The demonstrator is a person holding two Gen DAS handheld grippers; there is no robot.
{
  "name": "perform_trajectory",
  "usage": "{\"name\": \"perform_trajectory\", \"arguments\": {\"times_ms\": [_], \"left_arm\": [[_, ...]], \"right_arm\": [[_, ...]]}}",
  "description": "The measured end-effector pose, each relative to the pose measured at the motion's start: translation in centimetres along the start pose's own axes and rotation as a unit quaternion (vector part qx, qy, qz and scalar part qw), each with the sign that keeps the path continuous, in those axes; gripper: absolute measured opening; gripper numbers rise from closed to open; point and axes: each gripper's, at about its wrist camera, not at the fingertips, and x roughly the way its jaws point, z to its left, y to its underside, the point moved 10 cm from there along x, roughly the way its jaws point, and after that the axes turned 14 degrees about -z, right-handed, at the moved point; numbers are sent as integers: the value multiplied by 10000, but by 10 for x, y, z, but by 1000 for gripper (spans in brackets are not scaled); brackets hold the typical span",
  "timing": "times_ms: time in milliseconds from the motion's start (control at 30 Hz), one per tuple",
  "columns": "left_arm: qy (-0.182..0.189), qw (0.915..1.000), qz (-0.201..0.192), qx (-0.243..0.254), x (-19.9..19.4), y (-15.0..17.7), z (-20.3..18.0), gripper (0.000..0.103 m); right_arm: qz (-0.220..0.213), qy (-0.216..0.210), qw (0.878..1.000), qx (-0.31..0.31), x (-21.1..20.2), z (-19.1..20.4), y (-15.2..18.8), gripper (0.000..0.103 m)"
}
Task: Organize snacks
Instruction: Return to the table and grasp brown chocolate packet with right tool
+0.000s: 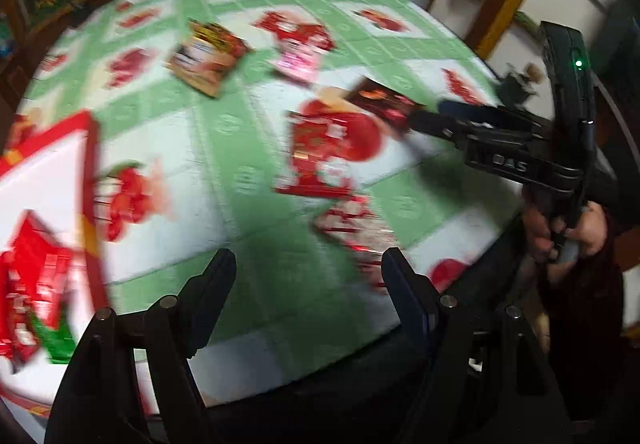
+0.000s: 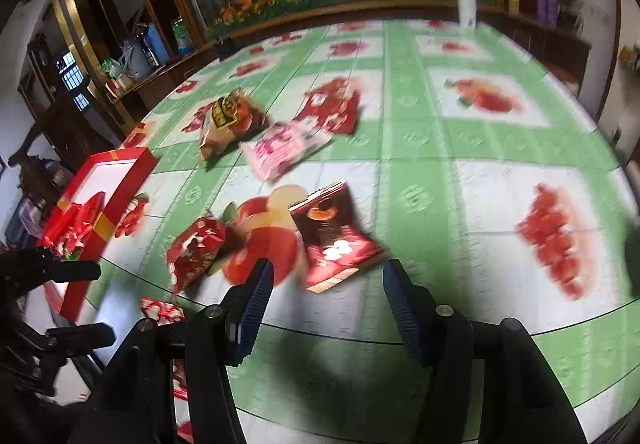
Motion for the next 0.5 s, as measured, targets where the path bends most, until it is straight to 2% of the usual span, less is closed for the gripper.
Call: {"name": "perform_trajectory", "arguments": {"times_ms": [167, 367, 433, 500], "left_arm": [[209, 9996, 162, -131, 12, 1, -26, 75], [-74, 9989, 325, -324, 28, 6, -31, 75], [-37, 9982, 433, -401, 34, 10, -32, 75], [-111, 9985, 364, -386, 35, 8, -31, 75]], "right_arm": [[69, -431, 9981, -425, 2, 5, -14, 66], [596, -435, 9940, -809, 39, 19, -8, 66], [697, -391, 9934, -826, 47, 22, -3, 63], [628, -160, 9937, -912, 51, 20, -2, 55]]}}
